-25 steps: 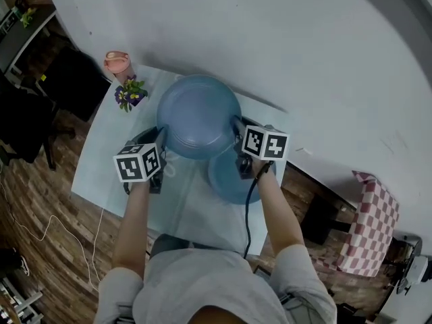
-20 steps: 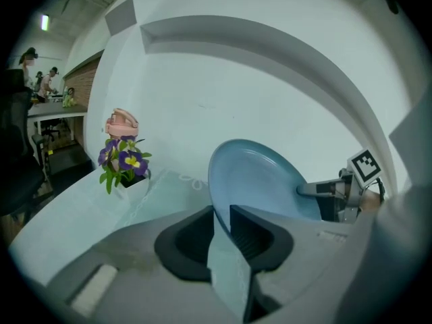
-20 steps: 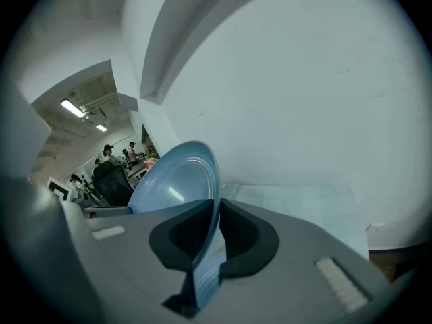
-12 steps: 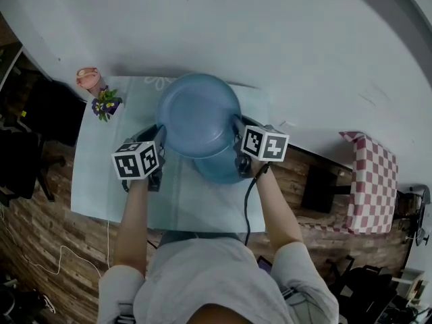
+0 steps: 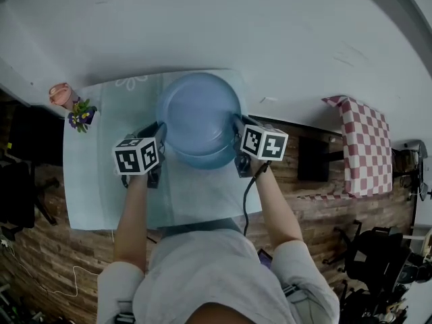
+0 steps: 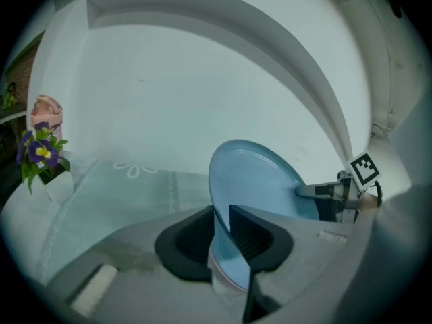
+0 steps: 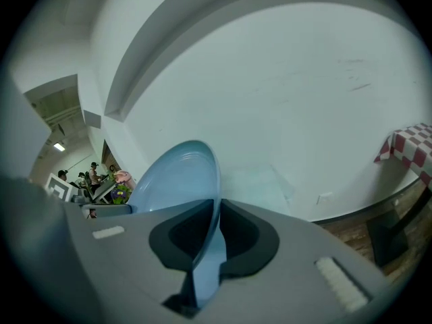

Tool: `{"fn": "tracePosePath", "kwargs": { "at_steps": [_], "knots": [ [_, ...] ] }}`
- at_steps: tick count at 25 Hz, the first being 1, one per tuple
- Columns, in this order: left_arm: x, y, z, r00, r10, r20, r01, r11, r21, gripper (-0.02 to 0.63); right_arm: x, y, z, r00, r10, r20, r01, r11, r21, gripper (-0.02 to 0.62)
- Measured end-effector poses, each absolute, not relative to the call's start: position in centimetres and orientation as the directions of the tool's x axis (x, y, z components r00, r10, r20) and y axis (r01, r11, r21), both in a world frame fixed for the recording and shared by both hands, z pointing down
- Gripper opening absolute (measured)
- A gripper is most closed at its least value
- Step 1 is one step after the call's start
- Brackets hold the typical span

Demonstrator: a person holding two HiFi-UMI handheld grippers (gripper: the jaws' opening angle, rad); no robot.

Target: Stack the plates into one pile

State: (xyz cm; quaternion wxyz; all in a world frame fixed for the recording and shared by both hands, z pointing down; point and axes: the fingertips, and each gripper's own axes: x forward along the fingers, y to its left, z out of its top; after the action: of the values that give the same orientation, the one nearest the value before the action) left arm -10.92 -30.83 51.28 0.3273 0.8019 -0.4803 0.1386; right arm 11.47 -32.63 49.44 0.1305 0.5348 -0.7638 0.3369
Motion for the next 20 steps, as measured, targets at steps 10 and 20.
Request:
{"fn": "tracePosePath", "kwargs": {
  "at_steps": [10, 20],
  "knots": [
    [-7.8, -30.4, 54.3, 0.539, -0.585, 0.606, -0.842, -0.380, 0.382, 0.078, 14.7, -29.9, 53.2, -0.326, -0.714, 0.619, -0.921, 0.093, -0.378, 0.040],
    [-7.2, -29.5, 58.3, 0.522, -0.508, 0.686, -0.851, -0.372, 0.371, 0.078, 15.3, -28.4, 57.5, -0.312, -0.659, 0.684, -0.922, 0.035, -0.386, 0.043]
  ]
}}
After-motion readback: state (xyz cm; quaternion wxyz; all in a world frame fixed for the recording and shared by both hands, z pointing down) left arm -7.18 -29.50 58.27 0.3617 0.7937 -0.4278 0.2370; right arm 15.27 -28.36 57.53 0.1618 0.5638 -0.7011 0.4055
